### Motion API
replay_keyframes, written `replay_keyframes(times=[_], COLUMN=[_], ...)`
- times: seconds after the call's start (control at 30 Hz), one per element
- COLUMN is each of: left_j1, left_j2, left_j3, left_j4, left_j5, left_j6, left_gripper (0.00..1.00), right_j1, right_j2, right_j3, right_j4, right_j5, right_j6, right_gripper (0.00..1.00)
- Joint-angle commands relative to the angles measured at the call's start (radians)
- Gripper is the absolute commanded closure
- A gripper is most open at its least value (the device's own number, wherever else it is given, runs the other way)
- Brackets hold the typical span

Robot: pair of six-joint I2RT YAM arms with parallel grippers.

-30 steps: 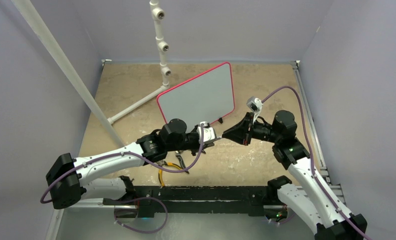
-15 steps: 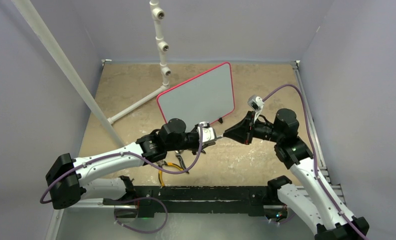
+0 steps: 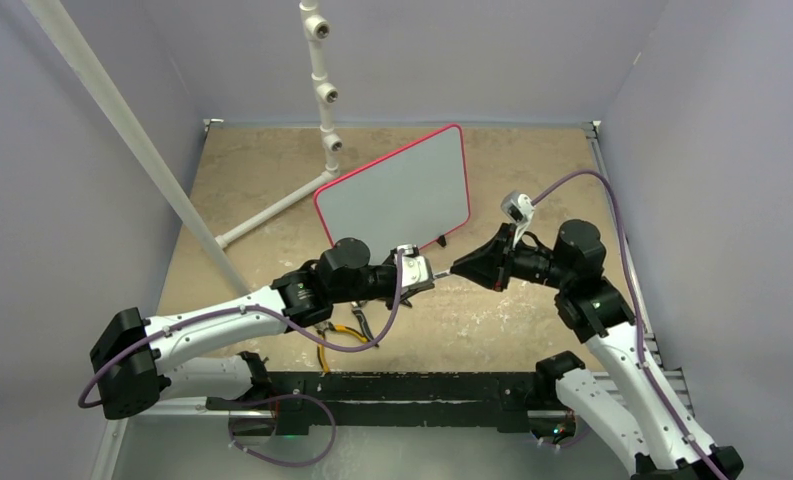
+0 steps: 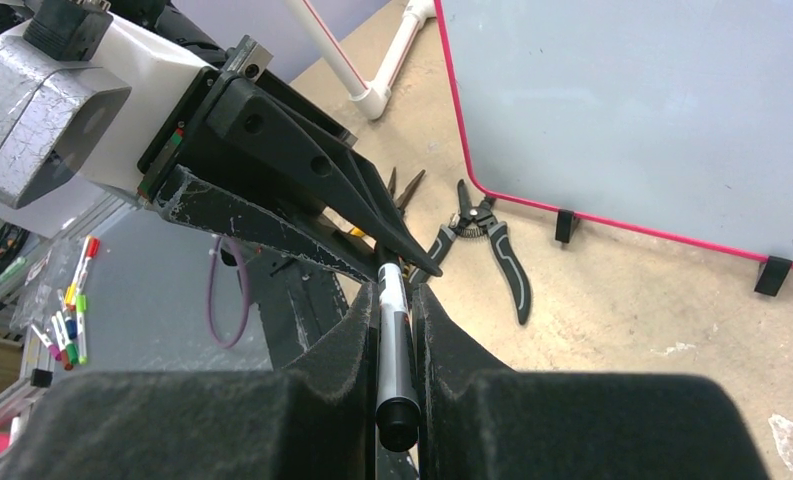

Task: Write a sentence on the whiteboard
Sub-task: Open the whiteboard marker at the center of the board, then place the pen cap at the center of the board.

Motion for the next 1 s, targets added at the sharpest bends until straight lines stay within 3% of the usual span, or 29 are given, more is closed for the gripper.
replay_keyframes(times=[0.0, 0.67, 0.97], left_j1=[0.021, 0.02, 0.02], left_j2=[-0.011, -0.023, 0.063], left_j3=[-0.063, -0.057, -0.006], left_j4=[-0.257, -0.246, -0.116], left_j5=[-0.071, -0.119, -0.072], left_j6=[0.019, 0.003, -0.188], left_gripper=[1.0, 1.0, 1.0], right_j1=[-0.035, -0.035, -0.035], right_j2=[-0.044, -0.036, -0.143], right_j3=[0.095, 0.15, -0.018], right_j4=[0.048, -0.024, 0.244], right_j5=[0.156, 0.219, 0.422], right_j6=[-0.06, -0.113, -0.005], right_gripper=[1.0, 1.0, 1.0])
